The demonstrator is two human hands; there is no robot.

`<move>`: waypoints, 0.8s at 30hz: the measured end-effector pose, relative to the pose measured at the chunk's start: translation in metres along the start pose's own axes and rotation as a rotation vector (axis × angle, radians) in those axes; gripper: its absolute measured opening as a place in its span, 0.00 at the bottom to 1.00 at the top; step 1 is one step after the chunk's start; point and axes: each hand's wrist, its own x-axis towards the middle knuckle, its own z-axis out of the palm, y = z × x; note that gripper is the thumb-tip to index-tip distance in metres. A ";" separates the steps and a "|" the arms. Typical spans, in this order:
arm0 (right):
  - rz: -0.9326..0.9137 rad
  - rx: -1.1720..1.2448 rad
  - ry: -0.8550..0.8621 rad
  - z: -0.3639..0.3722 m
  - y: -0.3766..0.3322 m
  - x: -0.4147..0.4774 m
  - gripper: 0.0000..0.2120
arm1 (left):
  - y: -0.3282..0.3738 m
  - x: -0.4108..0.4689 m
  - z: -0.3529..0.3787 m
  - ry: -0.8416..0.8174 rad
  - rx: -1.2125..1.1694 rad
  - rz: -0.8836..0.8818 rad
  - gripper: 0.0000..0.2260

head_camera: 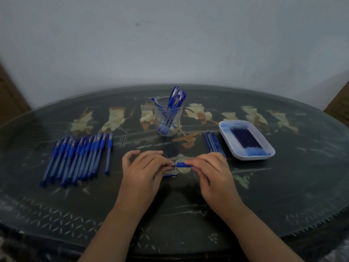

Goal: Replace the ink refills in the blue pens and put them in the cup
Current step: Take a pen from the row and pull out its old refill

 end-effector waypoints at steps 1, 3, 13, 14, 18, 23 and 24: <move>-0.003 -0.005 0.006 0.000 0.000 0.000 0.13 | 0.000 0.000 0.001 0.003 0.009 -0.005 0.09; -0.012 -0.011 0.021 0.000 -0.001 0.000 0.13 | 0.001 0.000 0.003 0.001 0.028 -0.020 0.10; -0.022 -0.018 0.033 0.001 0.000 0.000 0.12 | -0.003 -0.002 0.006 -0.122 -0.033 -0.085 0.10; -0.026 -0.023 0.027 0.001 0.000 0.000 0.12 | -0.004 -0.003 0.006 -0.120 -0.036 -0.088 0.09; -0.029 -0.029 0.036 0.001 0.000 0.000 0.13 | -0.004 -0.003 0.006 -0.136 -0.032 -0.138 0.16; -0.022 -0.022 0.036 0.000 -0.001 0.001 0.14 | -0.004 -0.001 0.005 -0.155 -0.090 -0.160 0.12; -0.023 -0.024 0.029 0.000 -0.001 0.001 0.14 | -0.004 -0.001 0.004 -0.152 -0.093 -0.164 0.10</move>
